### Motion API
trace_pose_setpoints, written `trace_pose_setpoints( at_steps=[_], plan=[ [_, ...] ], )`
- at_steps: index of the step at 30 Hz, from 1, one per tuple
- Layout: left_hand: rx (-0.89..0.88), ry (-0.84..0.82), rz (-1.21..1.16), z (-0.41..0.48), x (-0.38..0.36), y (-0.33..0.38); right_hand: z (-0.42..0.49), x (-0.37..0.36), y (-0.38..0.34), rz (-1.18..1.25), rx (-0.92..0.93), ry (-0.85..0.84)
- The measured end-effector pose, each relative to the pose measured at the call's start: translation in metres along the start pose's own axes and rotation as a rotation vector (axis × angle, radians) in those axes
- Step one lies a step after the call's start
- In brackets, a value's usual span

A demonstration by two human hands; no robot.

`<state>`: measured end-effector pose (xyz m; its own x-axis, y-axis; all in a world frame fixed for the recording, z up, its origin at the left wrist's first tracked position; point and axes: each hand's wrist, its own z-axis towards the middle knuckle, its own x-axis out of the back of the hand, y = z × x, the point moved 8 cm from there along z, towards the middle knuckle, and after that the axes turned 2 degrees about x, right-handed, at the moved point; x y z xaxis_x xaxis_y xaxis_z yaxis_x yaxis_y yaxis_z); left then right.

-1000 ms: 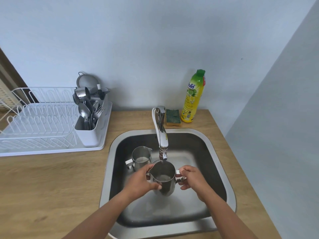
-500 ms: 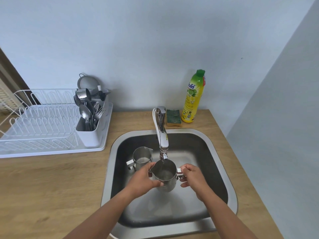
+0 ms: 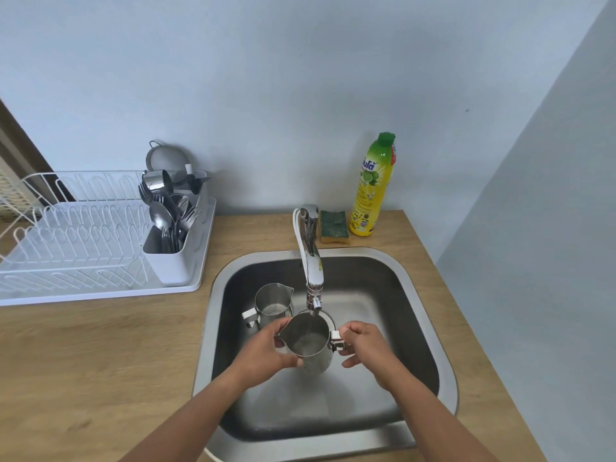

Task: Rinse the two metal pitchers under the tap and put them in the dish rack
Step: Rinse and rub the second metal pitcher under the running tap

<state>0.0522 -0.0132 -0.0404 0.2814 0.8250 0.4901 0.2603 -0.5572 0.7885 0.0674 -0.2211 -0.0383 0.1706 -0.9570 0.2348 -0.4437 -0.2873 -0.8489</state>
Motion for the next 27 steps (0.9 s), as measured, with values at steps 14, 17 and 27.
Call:
trace_pose_setpoints(
  at_steps=[14,17,27],
  plan=[
    [0.052,-0.003,-0.113,0.005,-0.003,-0.002,-0.006,0.003,0.002,0.029,-0.013,-0.028],
    [0.046,0.021,-0.141,0.005,0.0,0.004,-0.008,0.005,0.004,-0.02,-0.016,-0.033],
    [0.203,-0.028,-0.035,0.01,-0.002,0.002,-0.009,0.002,0.015,-0.103,-0.136,-0.074]
  ],
)
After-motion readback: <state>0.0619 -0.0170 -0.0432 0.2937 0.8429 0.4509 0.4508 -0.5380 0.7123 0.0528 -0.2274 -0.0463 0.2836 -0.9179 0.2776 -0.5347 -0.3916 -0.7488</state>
